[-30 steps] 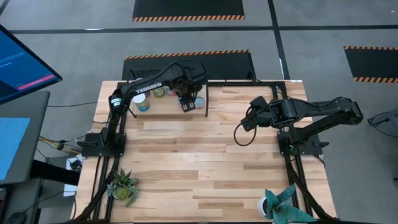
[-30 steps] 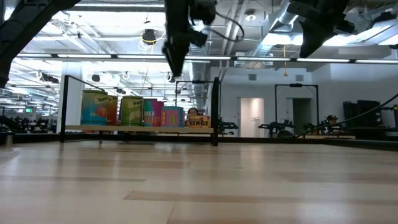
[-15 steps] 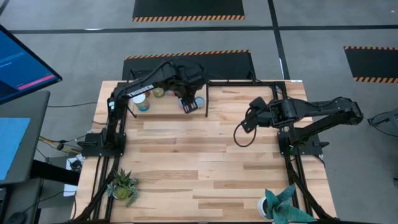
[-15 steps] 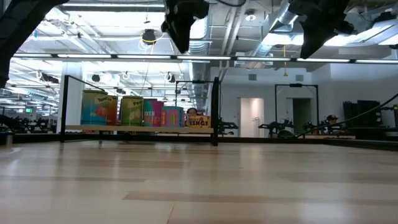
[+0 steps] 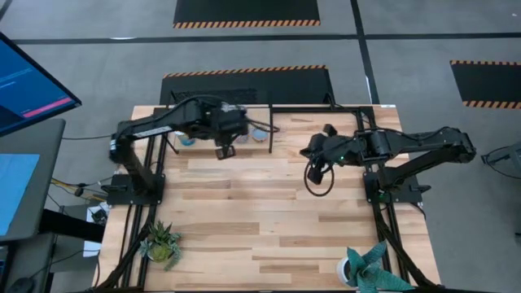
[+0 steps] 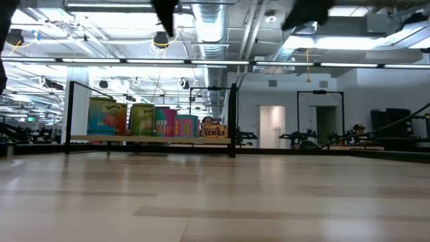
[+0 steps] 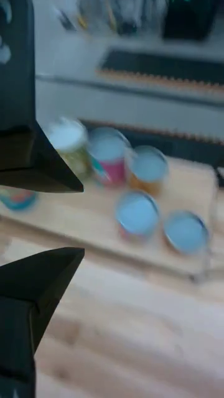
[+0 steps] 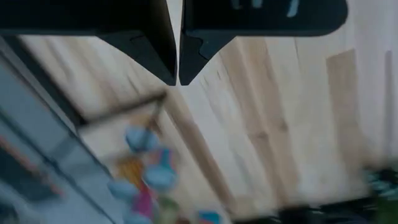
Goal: Pick and place cans onto a shelf
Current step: Return to Home Position
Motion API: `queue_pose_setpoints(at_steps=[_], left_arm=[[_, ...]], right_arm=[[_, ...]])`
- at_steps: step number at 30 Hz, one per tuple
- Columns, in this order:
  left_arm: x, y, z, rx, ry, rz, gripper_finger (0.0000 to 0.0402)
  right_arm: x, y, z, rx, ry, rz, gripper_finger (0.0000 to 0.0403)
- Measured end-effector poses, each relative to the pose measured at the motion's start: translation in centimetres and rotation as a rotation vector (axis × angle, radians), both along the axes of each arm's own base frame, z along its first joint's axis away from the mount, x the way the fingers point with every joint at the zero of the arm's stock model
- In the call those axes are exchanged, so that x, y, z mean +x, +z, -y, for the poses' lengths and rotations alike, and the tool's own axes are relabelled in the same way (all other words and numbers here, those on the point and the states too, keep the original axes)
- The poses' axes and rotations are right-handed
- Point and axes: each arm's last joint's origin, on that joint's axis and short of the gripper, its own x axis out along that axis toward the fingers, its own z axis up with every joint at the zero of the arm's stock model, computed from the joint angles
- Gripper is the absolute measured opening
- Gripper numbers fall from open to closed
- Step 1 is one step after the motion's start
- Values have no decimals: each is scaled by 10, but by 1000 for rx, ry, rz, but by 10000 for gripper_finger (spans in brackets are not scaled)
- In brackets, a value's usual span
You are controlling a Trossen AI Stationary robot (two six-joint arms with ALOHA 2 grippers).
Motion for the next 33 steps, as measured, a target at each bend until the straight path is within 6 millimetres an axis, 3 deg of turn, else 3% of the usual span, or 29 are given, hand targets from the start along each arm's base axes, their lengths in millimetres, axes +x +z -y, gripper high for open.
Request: queue_pose_setpoints(at_steps=[5,8,12,15,20,29,33], left_arm=[[-47,-8,9,153,128,-10,142],[-76,-20,15,143,150,25,142],[-106,-40,23,-2,62,238,142],[-119,-59,29,-109,-94,460,142],[-134,-95,34,-161,-245,767,142],[-161,-157,36,-203,-163,982,142],[-173,-173,36,-225,-107,1138,142]], right_arm=[[11,12,-1,-122,240,85,43],[13,14,1,-117,382,94,43],[13,13,11,-74,478,101,43],[13,10,22,-59,435,96,43],[6,-13,36,-5,367,131,43],[-31,-72,42,62,404,404,43],[-51,-91,41,75,405,519,43]])
